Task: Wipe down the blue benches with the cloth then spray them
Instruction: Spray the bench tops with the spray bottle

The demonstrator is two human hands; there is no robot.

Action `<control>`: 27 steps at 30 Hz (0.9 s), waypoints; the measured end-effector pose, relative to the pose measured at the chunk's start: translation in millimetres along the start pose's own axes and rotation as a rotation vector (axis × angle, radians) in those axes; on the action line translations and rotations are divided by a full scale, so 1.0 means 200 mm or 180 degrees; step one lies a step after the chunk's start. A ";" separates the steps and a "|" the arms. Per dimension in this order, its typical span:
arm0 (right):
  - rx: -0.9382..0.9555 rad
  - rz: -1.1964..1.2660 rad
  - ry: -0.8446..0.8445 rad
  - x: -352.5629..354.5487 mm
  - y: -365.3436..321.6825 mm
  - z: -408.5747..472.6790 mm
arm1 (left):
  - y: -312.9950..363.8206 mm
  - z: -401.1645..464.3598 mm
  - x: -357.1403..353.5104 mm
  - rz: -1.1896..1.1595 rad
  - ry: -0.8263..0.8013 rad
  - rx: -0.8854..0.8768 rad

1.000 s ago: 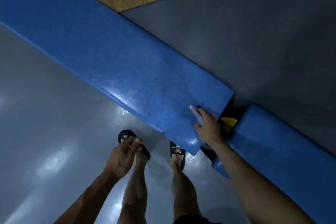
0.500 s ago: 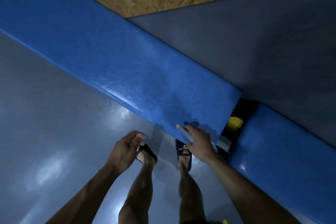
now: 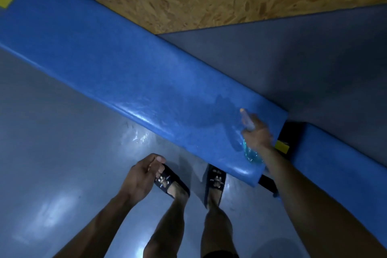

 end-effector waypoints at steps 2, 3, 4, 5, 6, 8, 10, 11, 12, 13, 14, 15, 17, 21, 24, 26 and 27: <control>-0.0112 -0.0252 0.0063 0.07 -0.06 0.07 | 0.00 0.01 0.02 -0.0064 0.0028 0.0012; -0.0153 -0.0547 0.0094 0.08 -0.08 0.08 | 0.00 0.01 0.03 -0.0073 0.0035 0.0021; -0.0144 -0.0795 0.0097 0.09 -0.10 0.10 | 0.00 0.02 0.03 -0.0068 0.0034 0.0018; -0.0116 -0.0925 0.0036 0.09 -0.12 0.08 | 0.00 0.02 0.04 -0.0056 0.0026 0.0005; -0.0022 -0.0935 -0.0065 0.06 -0.13 0.05 | 0.00 0.02 0.04 -0.0057 0.0013 -0.0001; 0.0141 -0.0649 -0.0305 -0.03 -0.12 -0.04 | -0.01 0.03 0.03 -0.0095 -0.0022 0.0028; 0.0230 -0.0523 -0.0677 -0.15 -0.10 -0.16 | -0.02 0.03 0.03 -0.0082 -0.0054 0.0078; 0.0305 -0.0677 -0.0856 -0.22 -0.10 -0.23 | -0.02 0.03 0.03 -0.0067 -0.0069 0.0097; 0.0440 -0.0869 -0.1007 -0.29 -0.11 -0.30 | -0.02 0.03 0.04 -0.0059 -0.0077 0.0114; 0.0558 -0.1026 -0.1123 -0.35 -0.11 -0.36 | -0.03 0.03 0.05 -0.0051 -0.0080 0.0125; 0.0662 -0.1098 -0.1213 -0.40 -0.12 -0.42 | -0.03 0.03 0.06 -0.0036 -0.0079 0.0127; 0.0719 -0.1121 -0.1288 -0.44 -0.14 -0.47 | -0.03 0.03 0.07 -0.0021 -0.0070 0.0122; 0.0789 -0.1098 -0.1257 -0.49 -0.15 -0.52 | -0.03 0.02 0.10 -0.0014 -0.0039 0.0105; 0.0560 -0.0667 -0.1033 -0.46 -0.22 -0.42 | -0.01 0.02 0.16 0.0000 0.0007 0.0112; 0.0162 -0.0092 -0.0626 -0.36 -0.23 -0.17 | -0.02 0.05 0.20 0.0007 0.0120 0.0131; 0.0076 0.0255 -0.0321 -0.25 -0.28 -0.02 | -0.03 0.08 0.20 0.0009 0.0179 0.0115; 0.0032 0.0391 -0.0215 -0.19 -0.31 0.06 | -0.03 0.09 0.20 0.0005 0.0181 0.0113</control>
Point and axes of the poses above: each hand's wrist, its own z-axis towards the middle knuckle, its own x-axis out of the back of the hand, y = z × x, the point moved 4 cm from there along z, towards the middle knuckle, and after that the axes turned 2 degrees about z, right-handed, at the moved point
